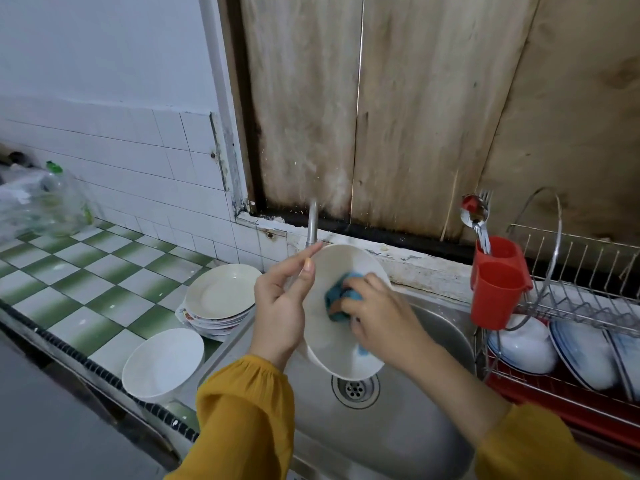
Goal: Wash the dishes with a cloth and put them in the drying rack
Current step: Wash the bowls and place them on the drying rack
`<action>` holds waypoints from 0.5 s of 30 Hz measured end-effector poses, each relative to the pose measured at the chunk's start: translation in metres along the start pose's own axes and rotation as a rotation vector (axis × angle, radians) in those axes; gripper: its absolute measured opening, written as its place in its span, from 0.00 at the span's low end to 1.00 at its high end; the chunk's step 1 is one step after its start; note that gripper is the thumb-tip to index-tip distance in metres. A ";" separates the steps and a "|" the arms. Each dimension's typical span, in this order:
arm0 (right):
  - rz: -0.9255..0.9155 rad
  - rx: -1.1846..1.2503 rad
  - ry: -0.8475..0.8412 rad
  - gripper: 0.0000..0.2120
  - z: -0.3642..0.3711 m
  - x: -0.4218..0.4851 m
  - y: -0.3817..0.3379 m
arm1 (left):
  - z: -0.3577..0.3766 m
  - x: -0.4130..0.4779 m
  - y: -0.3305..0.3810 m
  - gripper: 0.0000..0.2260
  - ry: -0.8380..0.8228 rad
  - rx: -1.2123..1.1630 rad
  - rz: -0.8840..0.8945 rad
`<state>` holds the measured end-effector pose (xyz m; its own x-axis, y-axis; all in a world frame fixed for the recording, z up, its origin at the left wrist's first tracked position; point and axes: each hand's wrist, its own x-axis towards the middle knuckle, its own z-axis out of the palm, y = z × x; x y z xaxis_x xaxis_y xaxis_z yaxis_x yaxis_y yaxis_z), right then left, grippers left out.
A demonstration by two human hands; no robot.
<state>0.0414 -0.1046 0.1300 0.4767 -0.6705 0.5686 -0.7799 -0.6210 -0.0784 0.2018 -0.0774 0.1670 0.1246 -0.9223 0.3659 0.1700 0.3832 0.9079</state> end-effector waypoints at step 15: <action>0.131 0.009 0.233 0.08 0.015 0.036 -0.012 | -0.040 0.035 0.001 0.11 -0.020 -0.031 -0.172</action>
<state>0.0738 -0.1276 0.1386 0.2643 -0.6345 0.7264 -0.8249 -0.5390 -0.1707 0.2451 -0.1073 0.1726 0.0719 -0.9750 0.2104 0.2170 0.2211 0.9508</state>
